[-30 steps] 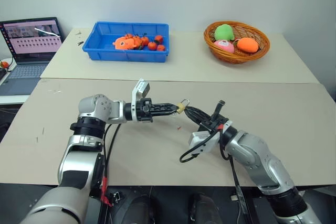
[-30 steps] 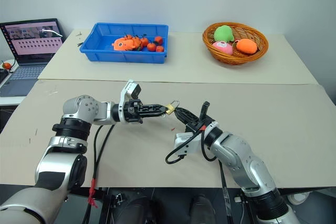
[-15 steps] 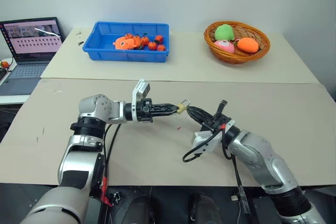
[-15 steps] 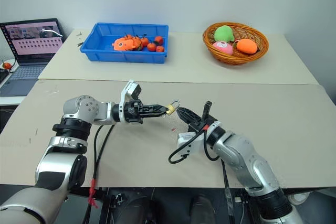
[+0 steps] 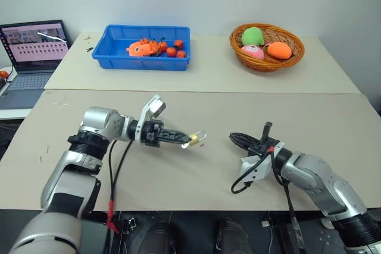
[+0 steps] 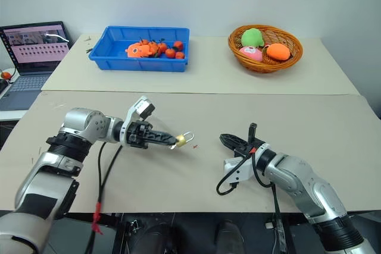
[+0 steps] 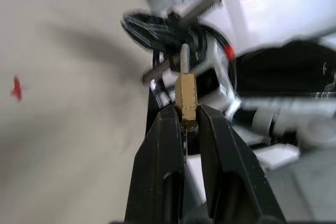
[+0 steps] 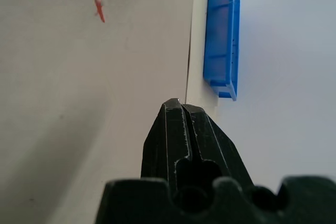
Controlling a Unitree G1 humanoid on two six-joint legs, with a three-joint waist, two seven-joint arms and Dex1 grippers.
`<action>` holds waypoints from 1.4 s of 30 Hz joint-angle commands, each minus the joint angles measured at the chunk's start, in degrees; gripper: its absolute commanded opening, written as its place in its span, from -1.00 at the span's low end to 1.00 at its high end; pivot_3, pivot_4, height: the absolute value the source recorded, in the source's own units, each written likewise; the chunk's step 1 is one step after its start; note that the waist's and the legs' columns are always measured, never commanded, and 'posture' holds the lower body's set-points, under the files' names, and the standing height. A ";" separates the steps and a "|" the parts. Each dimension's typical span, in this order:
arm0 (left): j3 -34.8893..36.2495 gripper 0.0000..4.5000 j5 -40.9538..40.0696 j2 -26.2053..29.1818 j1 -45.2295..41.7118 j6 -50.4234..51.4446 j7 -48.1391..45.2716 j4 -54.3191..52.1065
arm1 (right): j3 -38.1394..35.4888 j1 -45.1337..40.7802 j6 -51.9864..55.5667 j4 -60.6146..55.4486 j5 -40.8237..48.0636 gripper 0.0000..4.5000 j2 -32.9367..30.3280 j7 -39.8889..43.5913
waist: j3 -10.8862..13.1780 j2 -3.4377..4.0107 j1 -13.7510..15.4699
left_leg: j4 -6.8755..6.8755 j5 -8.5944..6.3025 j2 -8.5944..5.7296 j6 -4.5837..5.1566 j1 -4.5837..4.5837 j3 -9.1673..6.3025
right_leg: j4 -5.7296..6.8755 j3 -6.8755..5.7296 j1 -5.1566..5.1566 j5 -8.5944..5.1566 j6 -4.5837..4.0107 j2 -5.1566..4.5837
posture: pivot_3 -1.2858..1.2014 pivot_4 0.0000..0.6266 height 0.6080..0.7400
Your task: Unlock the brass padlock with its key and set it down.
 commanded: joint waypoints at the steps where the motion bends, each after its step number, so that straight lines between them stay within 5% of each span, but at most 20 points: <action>1: -4.90 -1.00 0.38 1.57 -4.78 -7.69 -2.08 4.28 | -1.33 0.56 4.37 -0.35 14.18 -0.99 -0.47 8.62 | 0.02 -0.03 0.40 | 0.06 0.00 0.00 0.01 -0.08 -0.04 | 0.00 -0.04 -0.04 0.00 0.00 0.00 | 0.03 -0.52 0.28; 3: -6.47 -1.00 0.05 1.62 -6.62 -9.70 -2.08 6.83 | -1.79 1.64 12.34 -1.67 24.34 -0.99 -0.44 16.35 | 0.07 -0.11 0.47 | 0.14 0.00 0.00 0.02 -0.19 -0.07 | -0.01 -0.08 -0.06 0.04 -0.06 0.01 | 0.03 -0.52 0.28; 7: -9.61 -1.00 -1.54 1.18 -9.02 -11.29 -2.08 8.71 | -8.41 -0.85 41.10 -5.65 59.13 -0.99 1.80 29.20 | 0.12 -0.18 0.55 | 0.24 -0.07 0.02 0.13 -0.28 -0.21 | -0.06 -0.14 -0.05 0.29 -0.45 0.00 | 0.03 -0.52 0.28; 11: -12.22 -1.00 -2.58 1.06 -9.06 -12.82 -2.08 8.77 | -11.27 -7.87 53.66 -1.32 70.67 -0.99 3.23 32.09 | 0.14 -0.19 -0.02 | 0.38 -0.17 0.03 0.31 -0.35 -0.21 | -0.07 -0.10 -0.08 0.40 -0.49 -0.03 | 0.03 -0.52 0.28; 24: -14.38 -1.00 -2.97 -0.12 -10.21 -14.88 -2.08 11.90 | 2.03 -20.83 58.38 14.56 66.33 -0.99 0.53 53.87 | 0.16 -0.20 0.33 | 0.41 -0.27 -0.09 0.49 -0.87 -0.10 | -0.06 -0.16 -0.40 0.53 -0.25 -0.01 | 0.03 -0.52 0.28; 32: -14.87 -1.00 -2.74 -1.23 -10.40 -15.75 -2.08 12.84 | 7.85 -31.24 52.07 28.51 57.64 -0.99 11.35 53.75 | 0.16 -0.20 -0.04 | 0.42 -0.26 -0.08 0.47 -0.89 -0.08 | 0.00 -0.15 -0.49 0.52 -0.24 -0.01 | 0.03 -0.52 0.28; 42: -14.94 -1.00 -2.46 -1.90 -10.76 -16.53 -2.08 13.53 | 4.92 -30.20 53.35 23.01 59.75 -0.99 11.06 56.71 | 0.18 -0.17 -0.15 | 0.45 -0.25 -0.08 0.45 -0.92 -0.08 | 0.00 -0.20 -0.47 0.52 -0.23 -0.01 | 0.03 -0.52 0.28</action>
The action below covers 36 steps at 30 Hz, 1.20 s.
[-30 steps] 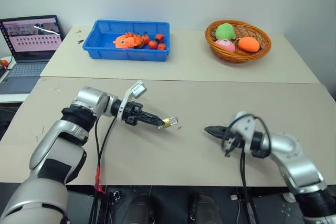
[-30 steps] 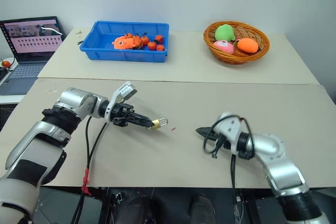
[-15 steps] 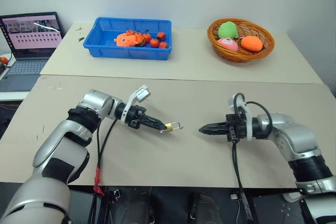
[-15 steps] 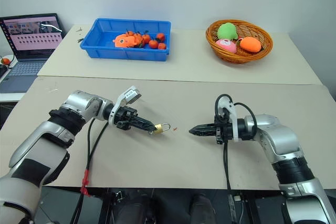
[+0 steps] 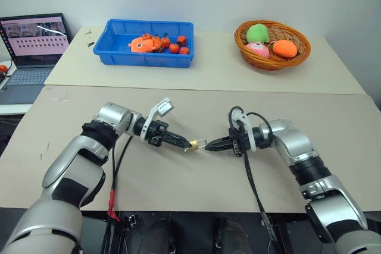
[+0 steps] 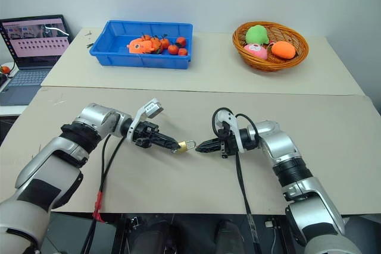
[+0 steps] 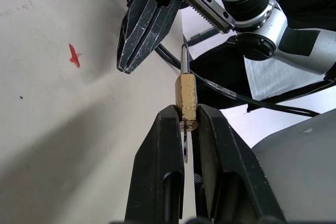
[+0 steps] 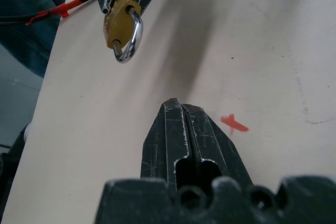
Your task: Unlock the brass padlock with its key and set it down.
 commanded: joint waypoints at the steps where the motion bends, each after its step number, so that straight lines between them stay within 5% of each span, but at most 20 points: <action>1: 0.10 -1.00 -0.57 -0.07 -1.56 -1.21 -0.63 -0.03 | -3.92 1.12 2.61 -7.51 4.02 -0.99 -1.44 1.38 | 0.00 0.00 0.01 | 0.00 0.00 0.00 0.00 0.00 0.00 | -0.01 0.00 0.00 0.00 0.00 0.00 | 0.03 -0.52 0.28; 10: 0.04 -1.00 -0.48 -0.51 -1.57 -1.77 -0.63 0.50 | -5.72 2.75 7.40 -14.60 7.06 -0.99 -1.43 -0.46 | 0.00 0.00 0.08 | 0.02 0.00 0.00 0.00 0.02 -0.01 | 0.00 0.01 0.02 0.00 0.00 0.00 | 0.03 -0.52 0.28; 27: 0.44 -1.00 -0.45 0.36 -1.38 -1.57 -0.63 0.16 | -9.45 0.89 5.36 -7.70 6.92 -0.99 -4.83 3.09 | 0.00 0.00 0.03 | 0.02 0.00 -0.01 0.00 0.02 0.00 | 0.00 0.01 0.02 0.00 0.00 0.00 | 0.03 -0.52 0.28; 36: 2.09 -1.00 -4.55 1.02 -1.94 1.57 -0.63 -2.57 | -7.42 -0.53 0.66 -1.68 2.48 -0.99 0.69 0.65 | 0.00 0.00 -0.13 | 0.02 0.00 0.00 0.00 0.03 0.02 | 0.02 0.02 0.00 0.00 0.00 0.00 | 0.03 -0.52 0.28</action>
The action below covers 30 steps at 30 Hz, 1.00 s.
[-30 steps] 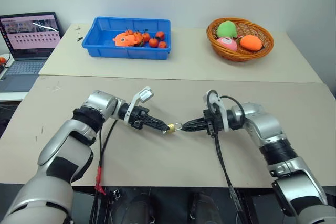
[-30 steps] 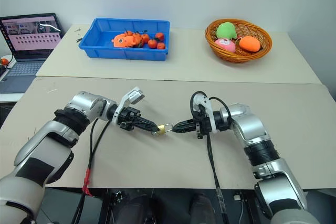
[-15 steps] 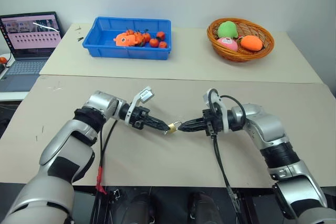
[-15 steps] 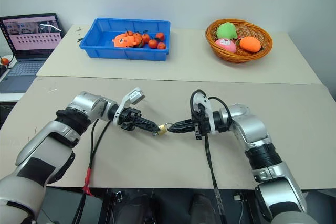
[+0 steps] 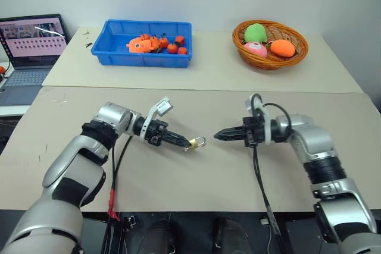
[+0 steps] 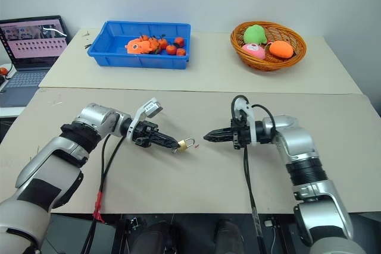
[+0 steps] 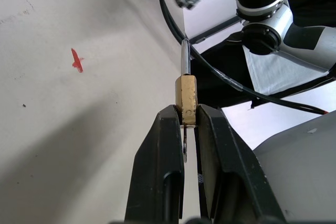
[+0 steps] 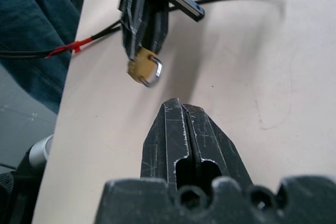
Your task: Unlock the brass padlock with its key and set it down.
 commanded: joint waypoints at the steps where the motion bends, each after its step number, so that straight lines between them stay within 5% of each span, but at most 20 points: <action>1: 1.11 -1.00 -3.90 1.74 -1.60 2.06 -0.65 -4.71 | -0.23 -1.55 -1.82 -0.02 -0.20 -0.99 0.96 0.13 | 0.00 0.00 0.01 | 0.00 0.00 0.00 0.00 0.00 -0.01 | 0.00 0.00 0.00 0.00 0.00 0.00 | 0.03 -0.52 0.28; 30: -1.69 -1.00 -4.91 3.16 -0.77 2.09 -0.65 -8.07 | 0.82 1.55 5.27 -17.12 3.01 -0.99 -0.69 0.21 | 0.01 0.01 0.23 | 0.02 0.00 -0.01 0.00 0.01 -0.02 | 0.00 -0.01 0.03 0.00 0.00 0.00 | 0.03 -0.52 0.28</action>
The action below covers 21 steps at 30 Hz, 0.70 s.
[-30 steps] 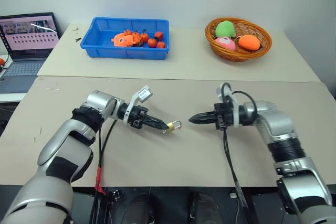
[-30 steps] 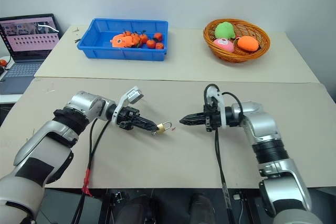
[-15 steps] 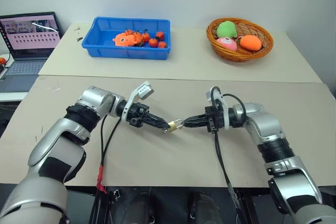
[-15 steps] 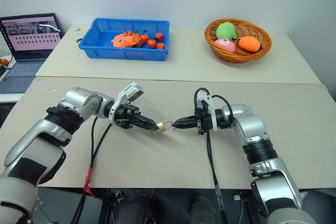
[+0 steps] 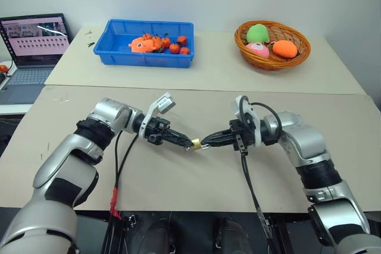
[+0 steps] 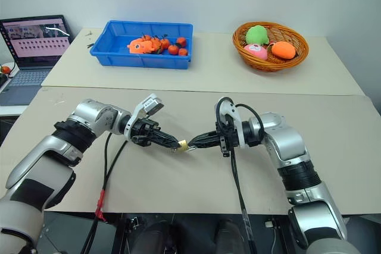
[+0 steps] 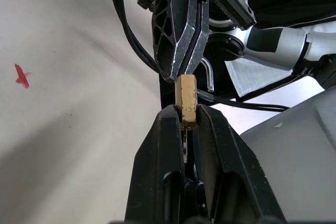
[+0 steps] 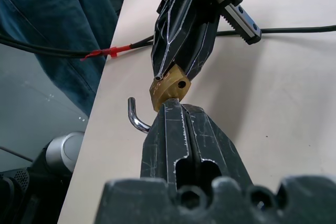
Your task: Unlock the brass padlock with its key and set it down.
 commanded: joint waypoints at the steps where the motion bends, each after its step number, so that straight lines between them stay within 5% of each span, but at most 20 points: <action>1: 0.19 -1.00 -0.39 -0.17 -0.78 -0.29 -0.43 -0.10 | -0.60 0.28 0.60 -3.01 1.79 -0.99 -0.71 -0.02 | 0.00 0.00 0.02 | 0.00 0.00 0.00 0.00 0.00 0.00 | 0.00 0.00 0.00 0.00 0.00 0.00 | 0.03 -0.52 0.28; 9: 0.11 -1.00 -0.70 0.07 -0.68 -0.32 -0.43 -0.32 | -0.94 0.59 0.10 -3.23 1.21 -0.99 -1.03 -0.83 | 0.00 0.00 0.02 | 0.00 0.00 0.00 0.00 0.00 0.00 | 0.00 0.00 0.00 0.00 0.00 0.00 | 0.03 -0.52 0.28; 21: -0.88 -1.00 3.45 -0.38 0.70 -4.63 -0.43 0.26 | -8.26 -5.06 -12.79 19.52 -5.14 -0.99 0.59 -13.63 | 0.00 0.01 -0.07 | -0.04 0.00 0.00 0.00 -0.01 0.04 | -0.02 0.00 -0.02 0.00 0.00 0.01 | 0.03 -0.52 0.28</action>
